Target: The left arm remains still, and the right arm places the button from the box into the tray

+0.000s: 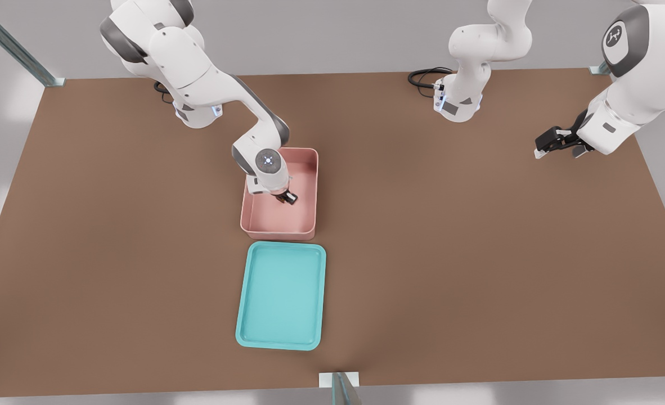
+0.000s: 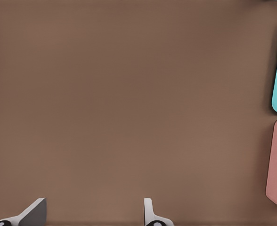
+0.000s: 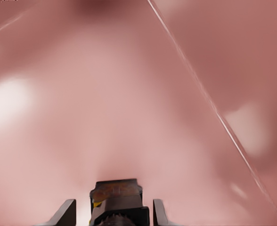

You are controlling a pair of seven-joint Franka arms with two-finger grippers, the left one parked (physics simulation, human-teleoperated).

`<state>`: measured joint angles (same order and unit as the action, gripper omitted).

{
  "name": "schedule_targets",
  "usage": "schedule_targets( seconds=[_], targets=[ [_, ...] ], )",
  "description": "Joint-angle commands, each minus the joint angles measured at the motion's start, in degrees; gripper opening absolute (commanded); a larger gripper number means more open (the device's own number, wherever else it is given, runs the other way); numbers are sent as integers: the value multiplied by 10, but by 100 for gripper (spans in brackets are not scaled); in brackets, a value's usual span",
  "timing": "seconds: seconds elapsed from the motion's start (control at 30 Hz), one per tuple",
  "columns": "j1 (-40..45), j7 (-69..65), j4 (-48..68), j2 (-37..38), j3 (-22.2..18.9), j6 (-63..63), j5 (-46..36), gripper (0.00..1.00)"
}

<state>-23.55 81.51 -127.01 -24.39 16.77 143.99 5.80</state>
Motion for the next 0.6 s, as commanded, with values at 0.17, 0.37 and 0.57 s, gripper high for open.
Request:
schedule_targets(
  seconds=[0.17, 0.37, 0.57],
  targets=[
    [11, 49, 0, 1, 16, 7, 0, 48],
    [169, -31, 79, 33, 143, -89, -2, 48],
    [228, -304, 447, -145, 138, -225, 119, 48]
  ],
)
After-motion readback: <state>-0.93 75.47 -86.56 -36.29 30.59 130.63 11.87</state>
